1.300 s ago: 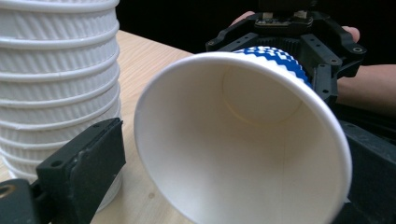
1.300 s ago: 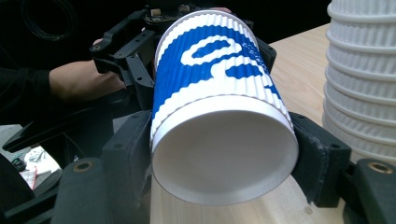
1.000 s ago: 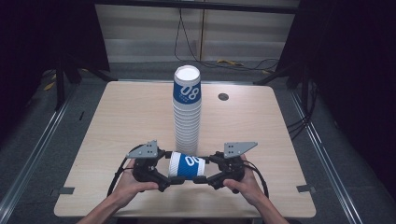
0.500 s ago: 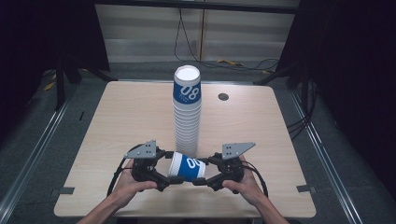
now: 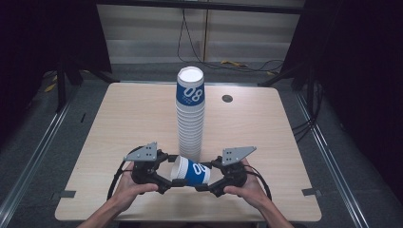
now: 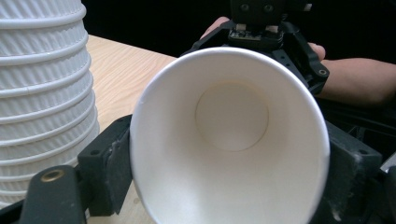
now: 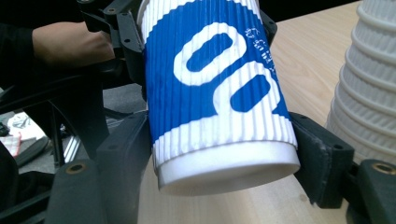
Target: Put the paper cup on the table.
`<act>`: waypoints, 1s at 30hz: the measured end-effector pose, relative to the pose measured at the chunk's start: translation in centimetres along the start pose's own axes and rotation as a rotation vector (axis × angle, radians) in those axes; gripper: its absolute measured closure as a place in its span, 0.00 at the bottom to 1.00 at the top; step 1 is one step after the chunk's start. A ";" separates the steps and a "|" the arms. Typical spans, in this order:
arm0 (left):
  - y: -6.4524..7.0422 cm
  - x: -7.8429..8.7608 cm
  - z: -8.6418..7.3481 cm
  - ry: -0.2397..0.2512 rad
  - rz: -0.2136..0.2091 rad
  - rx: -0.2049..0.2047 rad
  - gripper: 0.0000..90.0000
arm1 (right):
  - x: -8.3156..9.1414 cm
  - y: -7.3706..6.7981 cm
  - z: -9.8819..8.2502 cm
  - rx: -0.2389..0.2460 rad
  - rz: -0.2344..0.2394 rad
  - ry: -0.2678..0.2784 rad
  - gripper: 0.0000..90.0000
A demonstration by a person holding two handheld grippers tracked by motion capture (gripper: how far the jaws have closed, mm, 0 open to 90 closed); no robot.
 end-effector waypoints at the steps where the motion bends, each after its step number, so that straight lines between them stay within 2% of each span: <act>1: 0.0 0.0 0.0 -0.002 0.002 -0.003 0.20 | -0.1 0.0 -0.1 0.004 -0.003 -0.003 0.29; 8: 0.1 -0.1 0.1 -0.007 -0.001 -0.002 0.21 | -0.2 0.1 -0.2 -0.012 -0.001 -0.020 0.27; 13: -0.1 0.2 0.4 -0.001 0.014 0.001 0.21 | -0.2 0.3 -0.5 -0.054 -0.015 -0.036 0.20; 17: -0.4 0.5 0.2 -0.018 0.032 0.001 0.21 | -0.2 0.5 -0.7 -0.062 -0.029 -0.044 0.18; 22: -0.6 1.0 -0.2 -0.048 0.081 -0.009 0.21 | 0.1 0.9 -0.7 -0.085 -0.035 -0.041 0.18; 30: -1.1 2.1 -0.5 -0.072 0.112 0.002 0.21 | 1.1 1.3 -0.9 -0.101 -0.066 -0.024 0.18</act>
Point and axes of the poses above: each handheld gripper's, and its own axes: x roughly backward along the jaws, z roughly out of its top, y roughly to its right, the point moved 8 cm from there along -x, roughly forward along the jaws, and after that the axes turned 4 degrees about -x, right-handed, at the moved point
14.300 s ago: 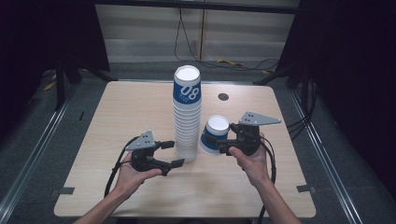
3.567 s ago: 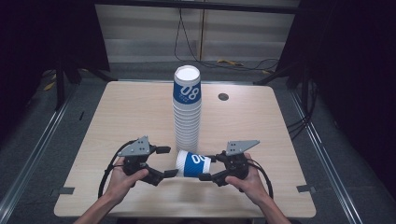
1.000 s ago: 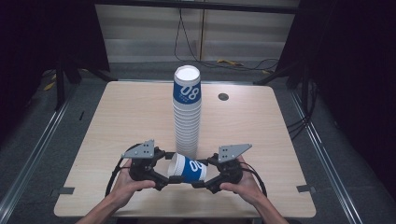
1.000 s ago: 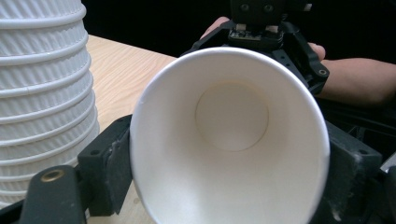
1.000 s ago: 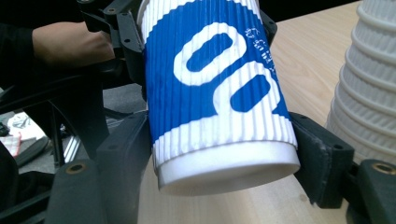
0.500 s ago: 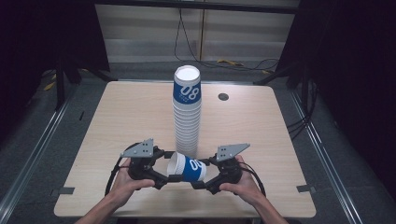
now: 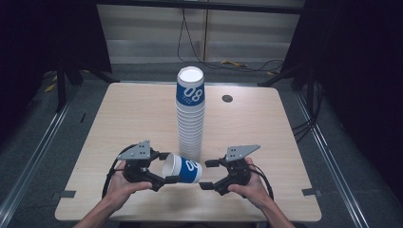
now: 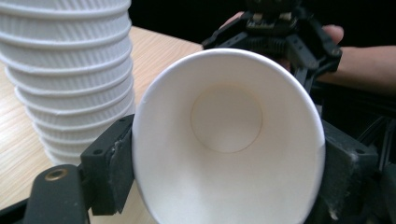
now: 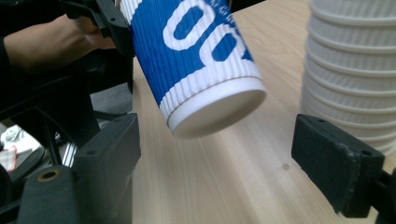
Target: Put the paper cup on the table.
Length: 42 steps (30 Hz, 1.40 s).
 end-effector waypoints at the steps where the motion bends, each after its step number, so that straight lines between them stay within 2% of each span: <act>1: -0.1 0.0 -0.1 -0.004 0.002 0.007 0.21 | 0.2 0.2 -0.1 -0.004 -0.012 0.003 0.18; 6: -0.4 0.1 -0.5 -0.040 -0.004 0.013 0.21 | 1.0 1.2 -0.1 -0.024 -0.072 0.028 0.18; 10: -0.8 0.8 -0.4 -0.070 0.020 0.001 0.21 | 1.6 2.1 -0.2 -0.031 -0.144 0.045 0.20; 12: -1.1 1.4 -0.2 -0.064 0.021 0.019 0.21 | 1.9 2.7 -0.3 -0.027 -0.189 0.044 0.19; 13: -1.4 1.7 -0.2 -0.058 0.030 0.030 0.21 | 2.1 3.0 -0.4 -0.034 -0.212 0.052 0.19; 15: -2.0 2.3 -0.3 -0.069 0.070 0.024 0.21 | 2.3 3.5 -0.4 -0.036 -0.250 0.051 0.19; 17: -2.6 2.7 -0.4 -0.058 0.094 0.043 0.21 | 2.6 3.7 -0.5 -0.038 -0.276 0.050 0.19; 24: -3.8 4.0 -0.9 -0.079 0.173 0.095 0.21 | 3.0 4.1 -0.5 -0.042 -0.322 0.064 0.19; 26: -4.1 4.1 -1.4 -0.094 0.176 0.119 0.21 | 3.1 4.1 -0.4 -0.042 -0.328 0.064 0.19; 29: -4.6 4.4 -1.9 -0.117 0.189 0.130 0.21 | 3.3 4.0 -0.3 -0.047 -0.333 0.066 0.19; 31: -5.0 4.8 -2.0 -0.138 0.207 0.141 0.21 | 3.5 3.8 -0.5 -0.062 -0.319 0.071 0.19; 33: -5.3 5.2 -2.2 -0.156 0.208 0.158 0.21 | 4.0 3.8 -0.7 -0.056 -0.339 0.074 0.17; 36: -5.8 5.5 -2.8 -0.205 0.242 0.159 0.21 | 4.9 3.9 -1.0 -0.056 -0.366 0.084 0.17; 39: -6.3 5.8 -3.0 -0.232 0.260 0.168 0.21 | 5.8 4.3 -1.3 -0.060 -0.394 0.095 0.17; 42: -6.7 6.1 -2.9 -0.261 0.282 0.165 0.21 | 6.5 4.6 -1.0 -0.070 -0.412 0.129 0.17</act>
Point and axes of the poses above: each handheld gripper's, and its own axes: x roughly backward along the jaws, z roughly out of its top, y roughly to its right, the point moved 8 cm from there along -x, roughly forward along the jaws, and after that the axes turned 4 degrees about -x, right-handed, at the moved point
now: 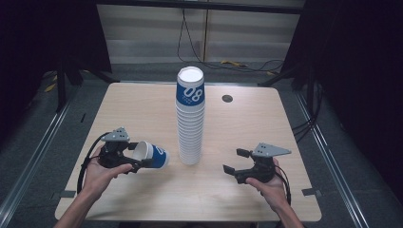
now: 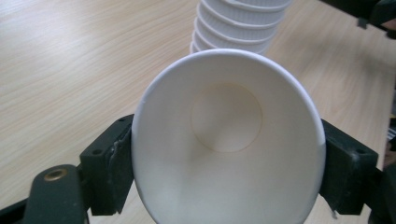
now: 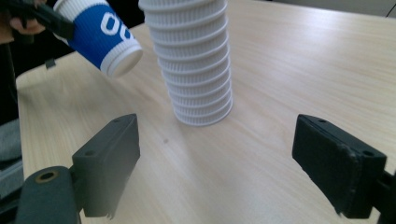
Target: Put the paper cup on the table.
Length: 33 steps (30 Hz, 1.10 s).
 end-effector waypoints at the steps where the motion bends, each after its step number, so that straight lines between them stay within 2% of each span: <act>1: -0.2 0.1 0.1 -0.009 0.012 0.001 0.20 | 0.1 0.0 0.1 -0.005 0.003 0.008 0.17; 3: -0.6 0.4 0.3 -0.015 0.019 0.012 0.20 | 0.2 0.1 0.3 -0.001 -0.004 0.014 0.17; 10: -2.4 1.1 1.0 -0.026 0.087 0.005 0.20 | -0.2 0.2 -0.1 -0.006 -0.008 -0.008 0.17; 14: -2.8 1.0 1.6 -0.057 0.088 0.004 0.20 | -0.2 0.3 -0.1 -0.007 -0.014 -0.008 0.18; 18: -3.5 1.2 2.1 -0.127 0.118 -0.016 0.20 | -0.2 0.4 -0.1 -0.007 -0.013 -0.007 0.18; 24: -4.8 0.8 3.0 -0.206 0.160 -0.047 0.21 | -0.3 0.2 -0.1 0.000 -0.011 -0.016 0.18; 27: -5.3 0.5 3.2 -0.242 0.156 -0.045 0.21 | -0.2 0.2 -0.2 -0.001 -0.008 -0.019 0.18; 29: -5.7 0.3 3.0 -0.270 0.168 -0.044 0.21 | -0.3 0.3 -0.3 0.001 -0.010 -0.020 0.18; 33: -6.4 0.1 2.5 -0.319 0.164 -0.036 0.20 | -0.2 0.3 -0.3 0.000 -0.005 -0.018 0.18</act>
Point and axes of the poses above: each handheld gripper's, and its own axes: x roughly backward along the jaws, z roughly out of its top, y roughly to its right, the point moved 8 cm from there along -x, roughly forward along the jaws, and after that the axes turned 4 degrees about -x, right-handed, at the moved point
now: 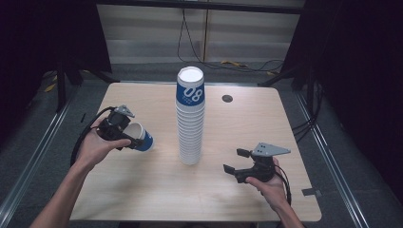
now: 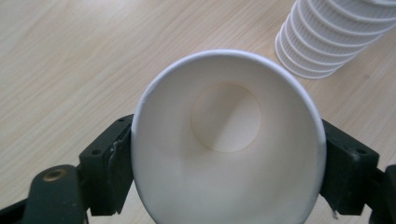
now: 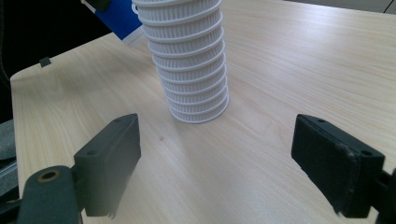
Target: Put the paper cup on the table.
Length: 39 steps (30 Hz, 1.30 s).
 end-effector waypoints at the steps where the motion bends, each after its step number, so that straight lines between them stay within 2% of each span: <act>1: -0.1 -0.2 -0.1 -0.014 0.013 -0.006 0.20 | 0.0 -0.1 0.0 0.000 0.000 -0.005 0.17; 2: -0.2 -0.5 -0.2 -0.031 0.018 -0.016 0.20 | 0.0 -0.1 -0.1 0.004 0.000 -0.014 0.17; 5: -0.7 -1.4 -0.4 -0.069 0.034 -0.012 0.20 | -0.2 -0.1 -0.2 0.008 0.001 -0.027 0.17; 7: -0.7 -1.8 -0.4 -0.093 0.010 -0.013 0.20 | -0.4 -0.2 -0.2 0.015 0.007 -0.032 0.17; 9: -0.9 -2.3 -0.4 -0.126 0.019 -0.019 0.20 | -0.4 -0.3 -0.3 0.014 0.010 -0.038 0.17; 14: -1.1 -3.2 -0.2 -0.149 0.017 -0.024 0.20 | -0.4 -0.1 -0.4 0.012 0.001 -0.043 0.17; 16: -0.7 -3.6 0.0 -0.147 0.000 -0.036 0.20 | -0.4 -0.1 -0.6 0.007 -0.005 -0.062 0.17; 19: -0.5 -4.1 0.2 -0.153 0.016 -0.041 0.19 | -0.6 0.0 -0.9 0.007 -0.007 -0.083 0.17; 24: -0.4 -4.7 0.8 -0.162 0.041 -0.074 0.18 | -0.8 -0.1 -1.0 0.007 0.000 -0.095 0.17; 27: -0.2 -5.1 1.0 -0.154 0.066 -0.076 0.17 | -0.7 -0.2 -1.0 0.006 0.002 -0.091 0.17; 30: -0.3 -5.3 1.0 -0.173 0.072 -0.074 0.16 | -0.6 -0.3 -1.1 0.006 0.004 -0.094 0.17; 32: -0.4 -5.6 1.1 -0.151 0.066 -0.061 0.16 | -0.5 -0.3 -1.1 0.004 0.004 -0.093 0.17; 34: -0.7 -5.8 1.0 -0.156 0.078 -0.065 0.16 | -0.5 -0.3 -1.0 0.008 0.004 -0.092 0.17; 37: -0.7 -5.9 0.9 -0.143 0.072 -0.046 0.16 | -0.5 -0.3 -1.0 0.004 0.005 -0.091 0.17; 39: -0.8 -5.9 0.9 -0.135 0.063 -0.052 0.15 | -0.6 -0.2 -1.0 0.004 0.005 -0.092 0.17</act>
Point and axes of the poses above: each handheld gripper's, and its own axes: x roughly backward along the jaws, z roughly out of its top, y roughly to its right, the point moved 8 cm from there along -x, roughly forward along the jaws, and after that the axes turned 4 degrees about -x, right-handed, at the moved point
